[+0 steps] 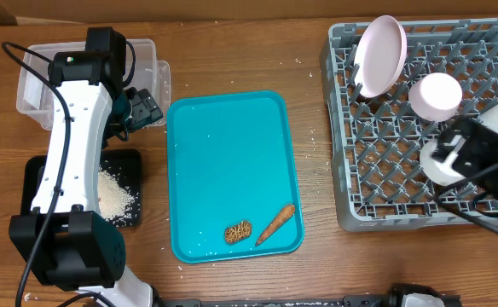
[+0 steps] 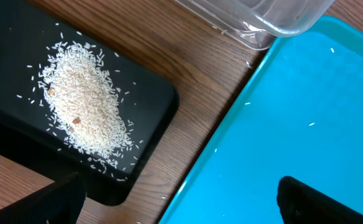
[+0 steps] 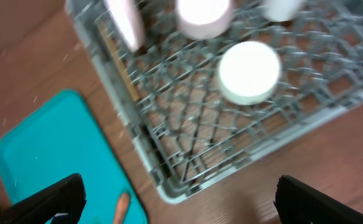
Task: Sort waste into correct bins and load items into the dishwasher
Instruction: 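Release the stick and retract the right gripper to rest, then reach the left gripper over the teal tray toward the carrot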
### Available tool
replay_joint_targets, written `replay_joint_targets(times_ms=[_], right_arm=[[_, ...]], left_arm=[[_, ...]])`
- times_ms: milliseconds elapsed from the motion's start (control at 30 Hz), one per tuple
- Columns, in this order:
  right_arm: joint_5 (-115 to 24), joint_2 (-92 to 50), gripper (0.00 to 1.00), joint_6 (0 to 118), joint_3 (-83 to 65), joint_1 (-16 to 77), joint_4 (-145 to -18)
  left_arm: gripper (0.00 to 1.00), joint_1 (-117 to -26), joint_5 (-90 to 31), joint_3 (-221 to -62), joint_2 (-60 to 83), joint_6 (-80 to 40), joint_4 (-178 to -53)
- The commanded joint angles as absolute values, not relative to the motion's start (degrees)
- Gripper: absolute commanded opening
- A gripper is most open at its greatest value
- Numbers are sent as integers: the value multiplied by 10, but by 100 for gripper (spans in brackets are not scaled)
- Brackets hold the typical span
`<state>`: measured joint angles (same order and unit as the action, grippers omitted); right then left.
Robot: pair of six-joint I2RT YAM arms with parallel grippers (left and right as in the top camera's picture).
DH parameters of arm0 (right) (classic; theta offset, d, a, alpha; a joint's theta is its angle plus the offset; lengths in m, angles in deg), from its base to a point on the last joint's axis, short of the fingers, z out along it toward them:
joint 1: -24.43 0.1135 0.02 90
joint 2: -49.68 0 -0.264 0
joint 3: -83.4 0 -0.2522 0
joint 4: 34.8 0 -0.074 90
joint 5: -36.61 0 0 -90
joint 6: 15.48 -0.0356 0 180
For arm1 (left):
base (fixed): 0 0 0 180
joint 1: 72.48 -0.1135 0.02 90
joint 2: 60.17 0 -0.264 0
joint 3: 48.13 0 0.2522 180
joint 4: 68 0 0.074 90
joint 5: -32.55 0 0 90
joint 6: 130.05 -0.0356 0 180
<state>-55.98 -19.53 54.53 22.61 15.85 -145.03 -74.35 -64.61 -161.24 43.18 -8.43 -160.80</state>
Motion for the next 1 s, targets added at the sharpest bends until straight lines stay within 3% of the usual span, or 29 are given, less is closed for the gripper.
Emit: replay_joint_targets(times_ms=[0, 333, 967], right_arm=[[-579, -199, 100, 518, 236, 87, -1447], [-578, -224, 100, 501, 236, -76, -1445], [-544, -275, 100, 501, 236, -85, -1432]], left_arm=[[100, -741, -654, -1609, 429, -74, -1608], [100, -740, -654, -1609, 429, -74, -1608], [100, -740, -654, -1609, 429, -74, -1608]])
